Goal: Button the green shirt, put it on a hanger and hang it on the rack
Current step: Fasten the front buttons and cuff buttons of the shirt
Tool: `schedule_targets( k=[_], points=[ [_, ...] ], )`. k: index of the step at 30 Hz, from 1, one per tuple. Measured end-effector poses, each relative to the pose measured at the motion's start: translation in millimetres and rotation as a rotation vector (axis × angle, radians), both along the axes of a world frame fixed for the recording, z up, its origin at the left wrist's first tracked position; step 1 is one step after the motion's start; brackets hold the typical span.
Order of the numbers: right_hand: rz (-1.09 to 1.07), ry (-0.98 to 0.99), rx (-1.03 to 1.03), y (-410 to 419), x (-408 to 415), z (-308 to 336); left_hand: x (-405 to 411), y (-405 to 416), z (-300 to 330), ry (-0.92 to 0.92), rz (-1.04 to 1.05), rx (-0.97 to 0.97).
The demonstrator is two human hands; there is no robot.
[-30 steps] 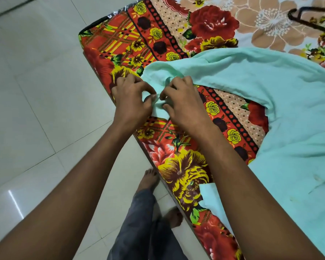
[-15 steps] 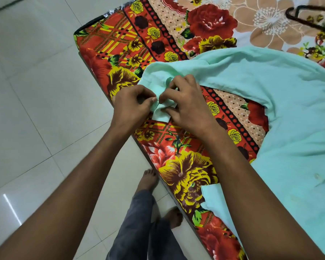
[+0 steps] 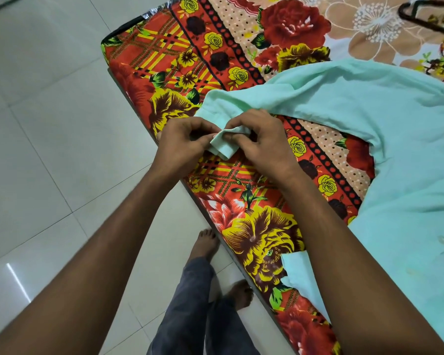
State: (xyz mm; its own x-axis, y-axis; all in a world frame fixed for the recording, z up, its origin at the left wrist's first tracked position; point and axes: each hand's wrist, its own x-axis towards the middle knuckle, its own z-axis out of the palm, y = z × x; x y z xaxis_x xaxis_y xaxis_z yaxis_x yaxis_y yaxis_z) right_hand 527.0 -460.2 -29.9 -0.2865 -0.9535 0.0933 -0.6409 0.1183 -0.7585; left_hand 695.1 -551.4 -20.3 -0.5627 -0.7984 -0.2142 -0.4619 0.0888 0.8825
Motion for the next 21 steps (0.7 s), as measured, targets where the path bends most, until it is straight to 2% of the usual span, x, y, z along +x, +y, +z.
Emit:
schedule_targets(
  k=[8,21],
  points=[
    [0.023,-0.172,0.112,-3.1,-6.0,10.2,-1.0,-0.4,-1.2,0.021,0.025,0.043],
    [-0.016,-0.237,0.156,-5.5,-6.4,11.6,-2.6,0.8,-0.4,0.057,0.061,0.074]
  ],
)
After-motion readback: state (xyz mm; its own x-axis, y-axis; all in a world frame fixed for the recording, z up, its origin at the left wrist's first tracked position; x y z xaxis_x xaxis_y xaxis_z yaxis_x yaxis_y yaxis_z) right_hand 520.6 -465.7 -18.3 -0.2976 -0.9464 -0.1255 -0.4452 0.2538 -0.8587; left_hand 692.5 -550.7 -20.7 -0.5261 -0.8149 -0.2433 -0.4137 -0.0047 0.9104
